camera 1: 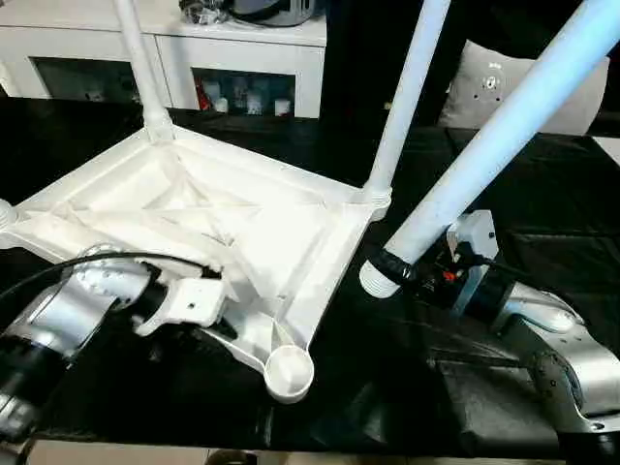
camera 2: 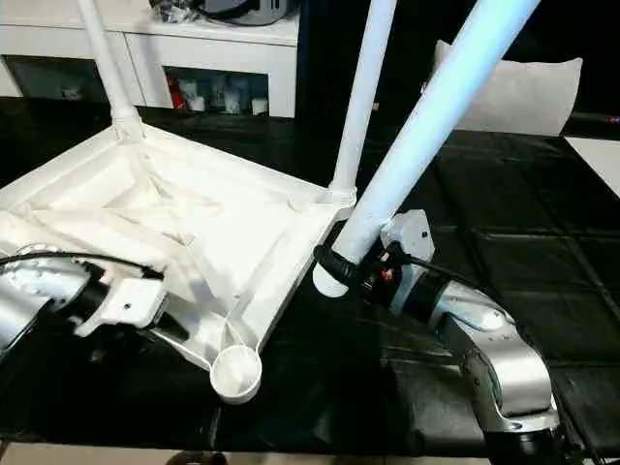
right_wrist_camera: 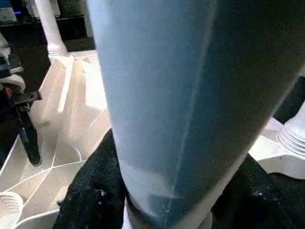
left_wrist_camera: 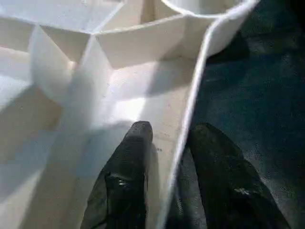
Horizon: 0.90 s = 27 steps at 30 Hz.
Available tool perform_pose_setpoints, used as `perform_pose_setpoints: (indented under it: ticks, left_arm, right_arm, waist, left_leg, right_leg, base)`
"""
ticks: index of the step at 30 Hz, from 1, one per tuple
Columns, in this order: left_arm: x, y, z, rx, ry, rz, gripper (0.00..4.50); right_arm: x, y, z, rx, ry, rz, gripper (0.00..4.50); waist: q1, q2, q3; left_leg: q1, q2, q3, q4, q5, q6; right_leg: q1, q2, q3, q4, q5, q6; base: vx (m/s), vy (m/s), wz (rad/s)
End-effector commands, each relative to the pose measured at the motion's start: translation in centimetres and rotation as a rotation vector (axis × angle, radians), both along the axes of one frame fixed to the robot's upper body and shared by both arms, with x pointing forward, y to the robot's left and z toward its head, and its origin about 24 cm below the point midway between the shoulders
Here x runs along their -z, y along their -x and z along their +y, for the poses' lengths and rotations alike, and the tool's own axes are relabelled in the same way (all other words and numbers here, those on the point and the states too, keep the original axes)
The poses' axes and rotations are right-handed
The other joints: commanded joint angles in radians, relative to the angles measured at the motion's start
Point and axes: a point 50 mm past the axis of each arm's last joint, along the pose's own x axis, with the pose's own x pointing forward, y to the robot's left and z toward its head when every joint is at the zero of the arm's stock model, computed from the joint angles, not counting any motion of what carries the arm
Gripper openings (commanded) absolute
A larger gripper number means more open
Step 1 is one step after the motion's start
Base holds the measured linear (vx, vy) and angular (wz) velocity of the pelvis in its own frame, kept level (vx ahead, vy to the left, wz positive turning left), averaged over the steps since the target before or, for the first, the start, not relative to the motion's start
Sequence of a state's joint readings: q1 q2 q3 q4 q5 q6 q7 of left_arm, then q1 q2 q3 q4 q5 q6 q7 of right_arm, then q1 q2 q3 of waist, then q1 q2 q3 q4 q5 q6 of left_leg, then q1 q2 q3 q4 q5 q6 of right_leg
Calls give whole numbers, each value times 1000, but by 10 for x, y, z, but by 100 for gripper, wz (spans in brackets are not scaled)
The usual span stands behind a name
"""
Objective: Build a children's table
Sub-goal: Rotate table base
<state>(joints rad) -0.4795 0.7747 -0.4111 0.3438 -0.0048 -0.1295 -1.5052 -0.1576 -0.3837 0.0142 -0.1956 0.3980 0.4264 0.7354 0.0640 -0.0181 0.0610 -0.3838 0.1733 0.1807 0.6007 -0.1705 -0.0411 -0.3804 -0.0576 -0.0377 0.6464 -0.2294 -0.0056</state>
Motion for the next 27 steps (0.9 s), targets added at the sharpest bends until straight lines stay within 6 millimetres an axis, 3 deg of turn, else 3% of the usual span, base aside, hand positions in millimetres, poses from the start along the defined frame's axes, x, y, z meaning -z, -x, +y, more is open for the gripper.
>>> perform_pose_setpoints:
  ticks: [1,9,15,18,21,25,27]
  left_arm:
    - [-2,-4,-2,18,-14,-11,100]
    - [5,-11,-6,70,-99,-16,42]
    - [11,-14,-5,63,-133,-21,0]
    - [8,-26,-28,-124,16,-34,0]
    - [13,-33,-51,-248,127,-24,0]
    - [25,-36,-68,-357,129,-44,0]
    - [26,-36,-69,-370,125,-47,0]
  right_arm:
    - [-4,0,3,-12,-1,-14,189]
    - [-4,-2,4,-20,8,-17,189]
    - [-5,-3,5,-22,1,1,189]
    - [-4,-7,5,-7,-5,48,189]
    - [-6,-15,5,29,0,22,189]
    - [-8,-22,8,34,6,16,189]
    - [-7,-23,8,38,14,17,189]
  waist:
    - [4,14,-64]
    - [11,18,-64]
    - [12,14,-64]
    - [11,12,-65]
    - [11,11,-68]
    - [1,8,-74]
    - [1,6,-74]
  left_leg:
    - [31,58,-22,-77,-255,-41]
    - [33,60,-24,-78,-267,-47]
    - [31,59,-23,-78,-262,-41]
    - [33,61,-22,-75,-249,-36]
    - [24,57,-21,-69,-206,-25]
    - [17,53,-19,-62,-154,11]
    - [16,51,-18,-61,-146,24]
  right_leg:
    - [27,-86,49,-82,-133,-225]
    - [27,-90,49,-84,-151,-223]
    - [28,-91,50,-86,-173,-215]
    - [28,-93,48,-84,-180,-225]
    - [34,-94,46,-83,-159,-229]
    - [41,-87,45,-80,-55,-241]
    - [42,-87,45,-84,-58,-235]
  base:
    - [0,0,0]
    - [0,0,0]
    - [0,0,0]
    - [0,0,0]
    - [0,0,0]
    - [0,0,0]
    - [0,0,0]
